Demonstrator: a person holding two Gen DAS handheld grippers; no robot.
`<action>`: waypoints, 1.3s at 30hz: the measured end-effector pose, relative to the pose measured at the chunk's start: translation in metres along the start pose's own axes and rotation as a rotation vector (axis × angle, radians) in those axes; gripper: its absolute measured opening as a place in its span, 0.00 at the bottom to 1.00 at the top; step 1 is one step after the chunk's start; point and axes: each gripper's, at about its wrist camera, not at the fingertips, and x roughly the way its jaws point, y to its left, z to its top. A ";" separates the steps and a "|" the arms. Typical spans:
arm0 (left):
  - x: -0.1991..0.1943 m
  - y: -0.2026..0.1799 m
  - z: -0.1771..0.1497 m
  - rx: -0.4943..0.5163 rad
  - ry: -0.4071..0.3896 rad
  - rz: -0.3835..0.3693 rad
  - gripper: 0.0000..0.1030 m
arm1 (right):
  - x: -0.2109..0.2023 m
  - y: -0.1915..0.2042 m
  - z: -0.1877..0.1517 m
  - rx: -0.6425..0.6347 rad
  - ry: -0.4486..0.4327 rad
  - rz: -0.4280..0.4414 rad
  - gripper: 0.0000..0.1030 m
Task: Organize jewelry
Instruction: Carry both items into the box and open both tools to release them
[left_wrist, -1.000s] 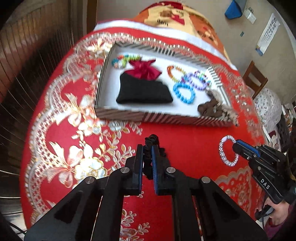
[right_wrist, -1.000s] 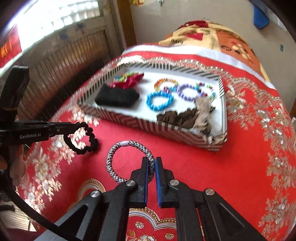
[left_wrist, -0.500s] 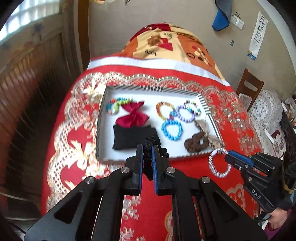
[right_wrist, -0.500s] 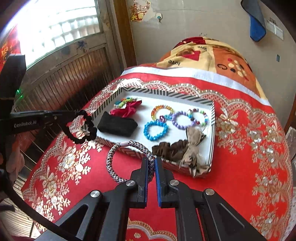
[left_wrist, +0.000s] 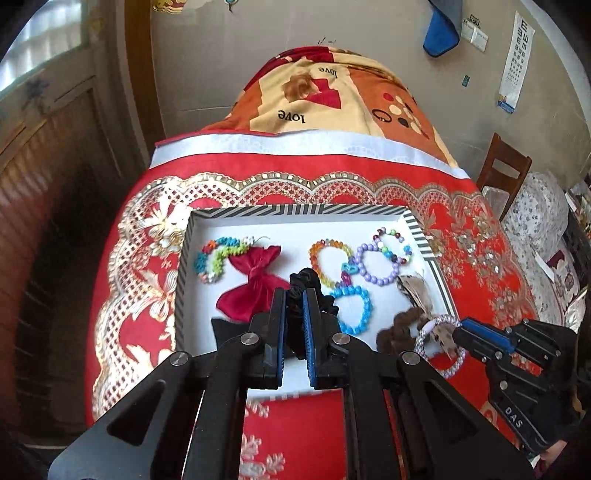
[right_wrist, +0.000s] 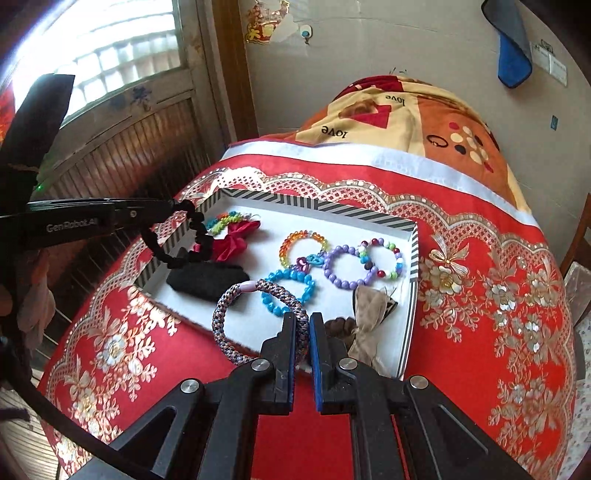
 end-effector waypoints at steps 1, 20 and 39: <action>0.006 0.001 0.005 -0.003 0.004 -0.003 0.07 | 0.004 -0.001 0.003 0.003 0.005 -0.001 0.06; 0.117 0.018 0.041 -0.087 0.124 -0.014 0.07 | 0.094 -0.024 0.029 0.029 0.139 -0.095 0.06; 0.136 0.024 0.034 -0.083 0.122 0.030 0.07 | 0.126 -0.035 0.028 0.048 0.184 -0.122 0.06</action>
